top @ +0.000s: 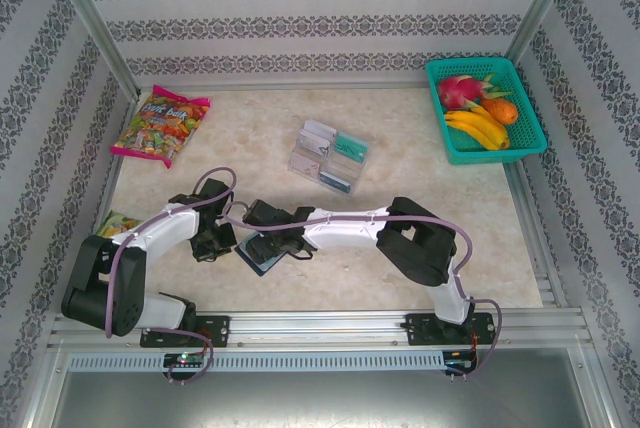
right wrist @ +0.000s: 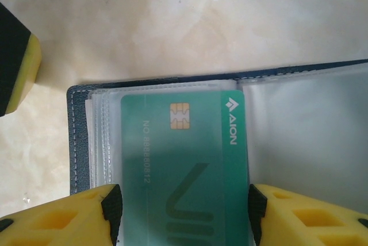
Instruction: Put the credit cards into the card holder
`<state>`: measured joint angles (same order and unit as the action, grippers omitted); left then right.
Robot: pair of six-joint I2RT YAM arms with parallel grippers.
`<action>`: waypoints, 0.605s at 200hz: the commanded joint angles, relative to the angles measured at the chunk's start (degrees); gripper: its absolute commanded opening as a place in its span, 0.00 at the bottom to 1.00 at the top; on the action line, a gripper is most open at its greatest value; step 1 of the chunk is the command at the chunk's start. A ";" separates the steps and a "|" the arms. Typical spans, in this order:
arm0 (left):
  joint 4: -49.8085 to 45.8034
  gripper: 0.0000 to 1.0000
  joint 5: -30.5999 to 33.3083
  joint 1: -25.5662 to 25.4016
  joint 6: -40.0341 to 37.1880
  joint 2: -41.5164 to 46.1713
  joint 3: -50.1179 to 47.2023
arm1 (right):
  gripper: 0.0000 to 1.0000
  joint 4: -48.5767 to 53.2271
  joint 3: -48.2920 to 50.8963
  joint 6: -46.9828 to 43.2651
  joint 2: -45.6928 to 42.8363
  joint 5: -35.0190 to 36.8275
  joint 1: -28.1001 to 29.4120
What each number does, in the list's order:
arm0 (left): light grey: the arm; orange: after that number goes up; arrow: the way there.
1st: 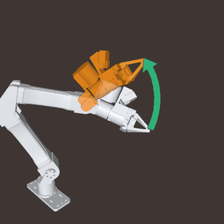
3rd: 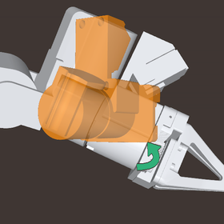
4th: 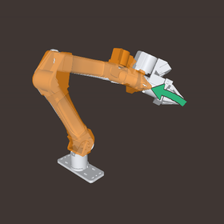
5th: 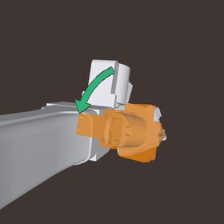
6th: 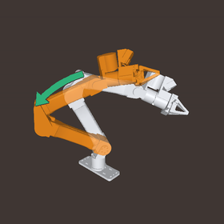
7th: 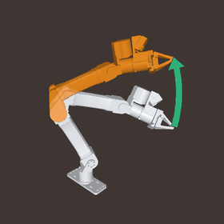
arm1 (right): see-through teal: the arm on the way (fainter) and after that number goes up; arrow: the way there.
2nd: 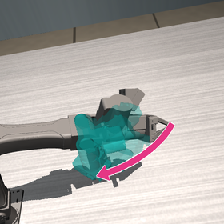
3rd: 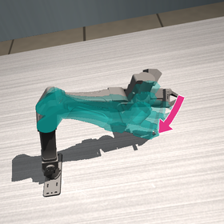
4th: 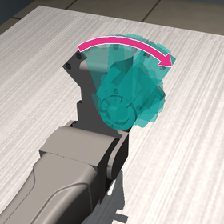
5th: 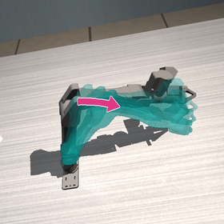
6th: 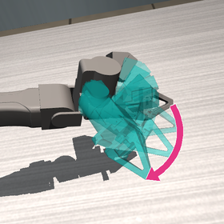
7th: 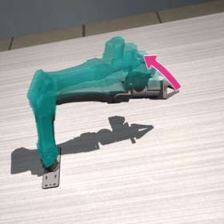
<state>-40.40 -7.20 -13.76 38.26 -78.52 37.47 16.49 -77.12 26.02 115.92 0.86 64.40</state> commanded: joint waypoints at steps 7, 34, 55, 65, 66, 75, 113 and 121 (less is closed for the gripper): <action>7.63 0.02 -6.25 -0.24 1.38 -3.13 -2.51 | 0.61 -0.96 0.31 -1.20 -0.31 -1.96 0.93; 7.80 0.01 -6.33 -0.22 1.60 -2.89 -2.52 | 0.61 -2.37 1.22 -0.85 -0.56 -3.26 0.78; 8.05 0.01 -6.56 -0.23 1.72 -3.00 -2.78 | 0.61 -4.82 1.72 -0.08 -0.41 -6.61 0.59; 8.28 0.01 -6.64 -0.22 1.68 -3.17 -2.87 | 0.61 -5.06 1.45 0.08 0.13 -7.13 0.78; 8.30 0.01 -6.62 -0.22 1.70 -3.19 -2.86 | 0.61 -5.11 1.45 0.13 0.16 -7.16 0.75; 8.43 0.01 -6.68 -0.19 1.69 -3.33 -2.84 | 0.61 -4.99 1.28 0.17 0.74 -7.19 0.75; 7.87 0.01 -6.38 -0.20 1.23 -2.95 -2.28 | 0.62 -5.16 3.02 0.48 -1.96 -6.13 0.18; 7.40 0.01 -6.16 -0.17 1.04 -2.94 -1.91 | 0.62 -4.71 3.12 0.46 -3.29 -6.07 -0.06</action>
<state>-40.34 -7.27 -13.76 39.13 -78.70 37.50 12.10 -75.33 25.71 115.96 -4.60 64.38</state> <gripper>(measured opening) 0.066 0.614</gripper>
